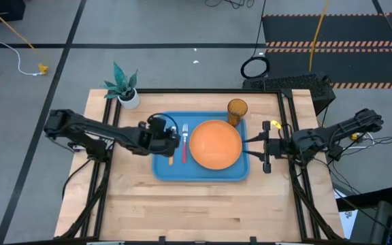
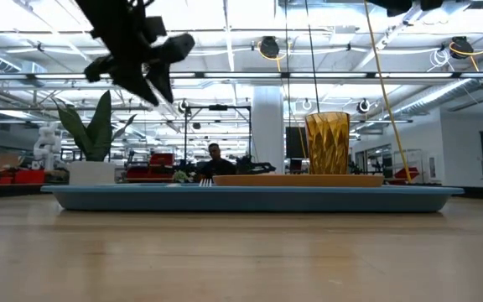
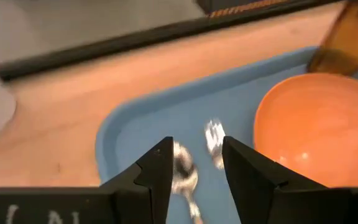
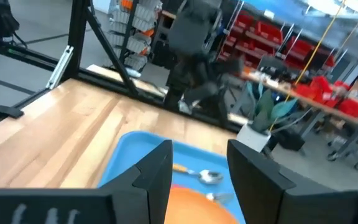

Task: Pick and place plate/cup/fork/spoon on tray
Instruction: Return to Home Position

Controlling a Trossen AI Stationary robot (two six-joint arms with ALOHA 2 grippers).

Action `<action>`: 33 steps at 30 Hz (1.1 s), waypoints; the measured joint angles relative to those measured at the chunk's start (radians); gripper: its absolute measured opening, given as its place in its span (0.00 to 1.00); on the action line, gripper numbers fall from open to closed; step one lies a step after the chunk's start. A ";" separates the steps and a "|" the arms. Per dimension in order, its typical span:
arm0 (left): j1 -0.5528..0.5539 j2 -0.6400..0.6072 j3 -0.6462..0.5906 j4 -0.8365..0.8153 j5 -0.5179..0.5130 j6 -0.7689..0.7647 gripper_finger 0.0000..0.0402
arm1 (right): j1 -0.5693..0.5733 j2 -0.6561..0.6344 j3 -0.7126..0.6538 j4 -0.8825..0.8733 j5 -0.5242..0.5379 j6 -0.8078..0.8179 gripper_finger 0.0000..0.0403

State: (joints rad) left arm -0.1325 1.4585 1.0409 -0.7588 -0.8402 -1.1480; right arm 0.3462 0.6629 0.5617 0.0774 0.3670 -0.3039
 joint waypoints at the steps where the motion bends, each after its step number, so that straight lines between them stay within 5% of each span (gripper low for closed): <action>1: 0.006 -0.016 0.000 0.020 0.000 0.052 0.35 | 0.000 0.001 0.000 -0.013 -0.001 0.020 0.36; 9: 0.061 -0.108 0.001 0.186 0.028 0.498 0.35 | 0.003 -0.046 -0.001 -0.098 -0.001 0.106 0.32; 18: 0.033 -0.121 -0.052 0.248 0.044 0.620 0.35 | 0.003 -0.072 -0.001 -0.188 -0.002 0.188 0.15; 22: 0.000 -0.120 -0.175 0.510 0.029 0.757 0.34 | 0.003 -0.072 -0.001 -0.228 -0.002 0.209 0.07; 29: -0.053 -0.120 -0.337 0.925 0.237 0.997 0.22 | 0.003 -0.071 -0.042 -0.192 -0.002 0.213 0.01; 33: -0.097 -0.120 -0.423 1.045 0.272 1.056 0.11 | 0.003 -0.071 -0.084 -0.155 -0.002 0.214 0.00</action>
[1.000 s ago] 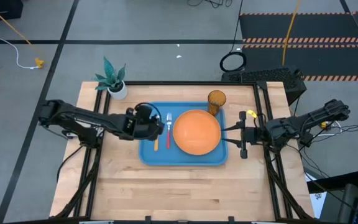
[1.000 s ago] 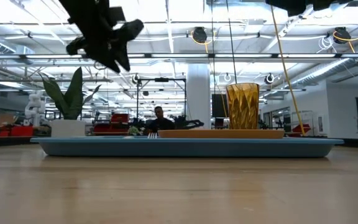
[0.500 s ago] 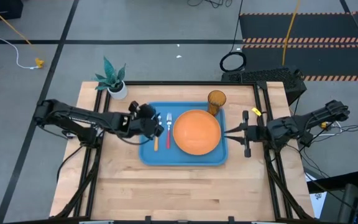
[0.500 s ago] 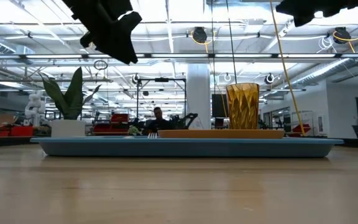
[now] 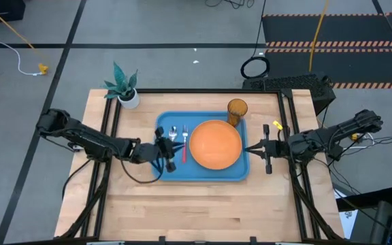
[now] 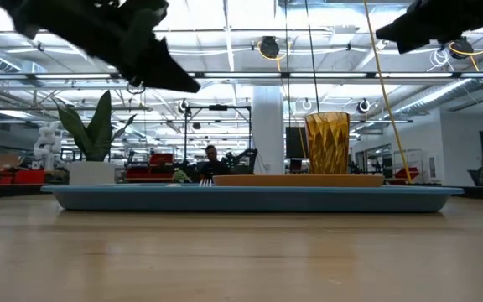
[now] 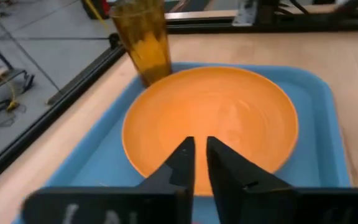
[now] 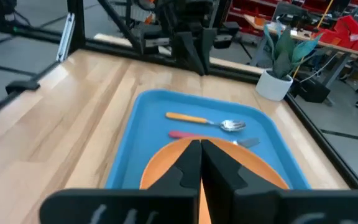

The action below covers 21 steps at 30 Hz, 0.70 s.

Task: Pick and place plate/cup/fork/spoon on tray
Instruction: Return to Home Position

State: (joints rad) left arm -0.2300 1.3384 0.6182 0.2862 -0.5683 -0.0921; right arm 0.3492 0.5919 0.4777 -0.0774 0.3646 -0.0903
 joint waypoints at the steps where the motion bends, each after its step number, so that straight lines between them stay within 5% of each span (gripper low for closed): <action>1: -0.006 0.000 -0.019 0.020 0.001 0.005 0.08 | 0.000 0.000 -0.006 -0.002 0.000 0.000 0.00; 14: -0.029 0.000 -0.282 0.478 0.197 0.048 0.01 | 0.001 -0.003 -0.212 0.273 -0.001 0.039 0.00; 21: -0.029 0.000 -0.440 0.718 0.213 0.036 0.03 | 0.002 -0.003 -0.269 0.291 -0.001 0.129 0.00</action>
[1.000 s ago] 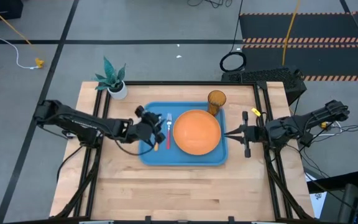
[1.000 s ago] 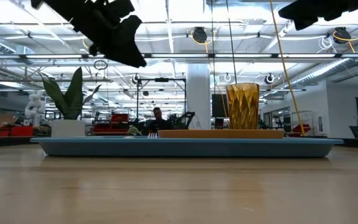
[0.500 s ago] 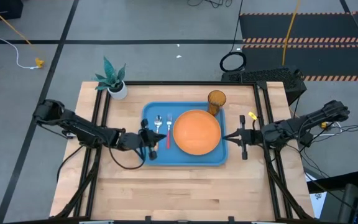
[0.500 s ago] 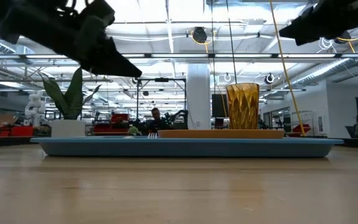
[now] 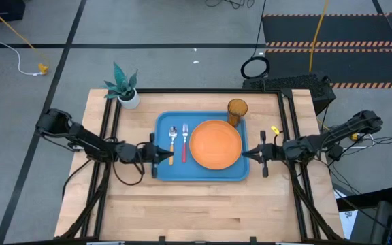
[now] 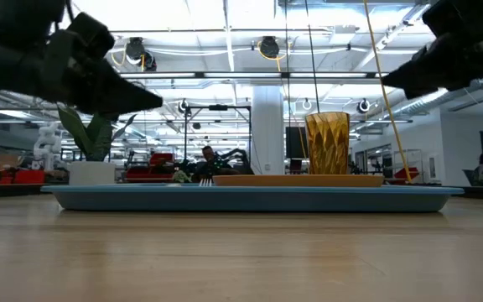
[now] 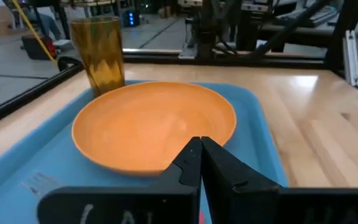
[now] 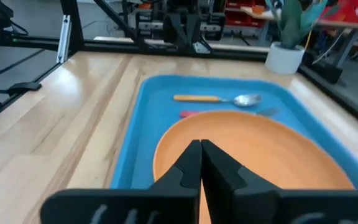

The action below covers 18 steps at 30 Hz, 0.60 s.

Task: Pick and place plate/cup/fork/spoon on tray
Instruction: Return to Home Position

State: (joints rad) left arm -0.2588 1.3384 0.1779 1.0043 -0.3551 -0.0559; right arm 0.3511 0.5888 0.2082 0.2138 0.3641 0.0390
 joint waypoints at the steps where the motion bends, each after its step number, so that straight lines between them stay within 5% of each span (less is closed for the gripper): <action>1: -0.001 0.000 -0.017 0.016 0.010 -0.012 0.03 | 0.003 0.000 -0.007 0.000 0.000 0.012 0.00; 18: -0.060 0.000 -0.076 0.057 0.071 -0.030 0.03 | 0.087 0.000 -0.020 0.008 0.025 0.015 0.00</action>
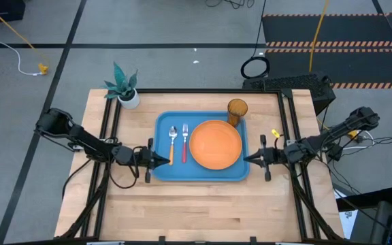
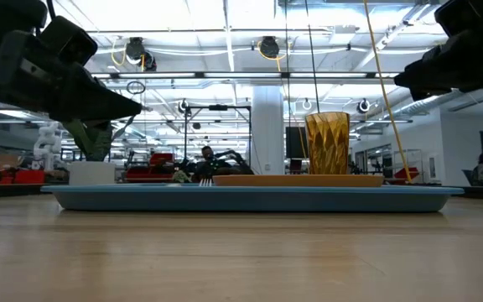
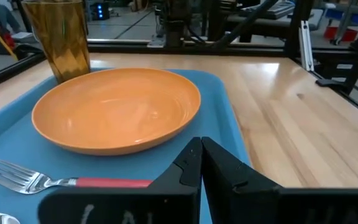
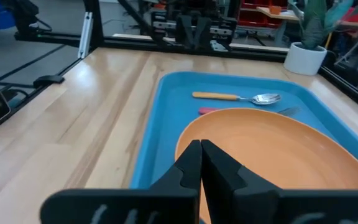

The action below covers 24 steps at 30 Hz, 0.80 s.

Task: Pick and place plate/cup/fork/spoon on tray
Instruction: Return to Home Position

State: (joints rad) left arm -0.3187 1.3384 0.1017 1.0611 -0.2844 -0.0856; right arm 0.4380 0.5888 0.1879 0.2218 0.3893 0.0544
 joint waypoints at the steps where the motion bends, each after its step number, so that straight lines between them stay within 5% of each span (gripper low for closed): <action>1: 0.000 0.000 0.000 0.000 0.000 -0.002 0.03 | 0.002 0.000 -0.001 0.002 -0.001 -0.009 0.00; 11: 0.001 0.000 0.000 0.015 0.045 0.064 0.03 | -0.001 -0.016 -0.153 0.324 -0.024 -0.117 0.00; 24: 0.079 0.001 -0.093 0.174 0.063 0.053 0.03 | -0.088 -0.218 -0.170 0.174 -0.054 -0.174 0.00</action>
State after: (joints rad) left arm -0.2398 1.3395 0.0086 1.2350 -0.2217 -0.0323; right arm 0.3498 0.3712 0.0181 0.3959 0.3351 -0.1193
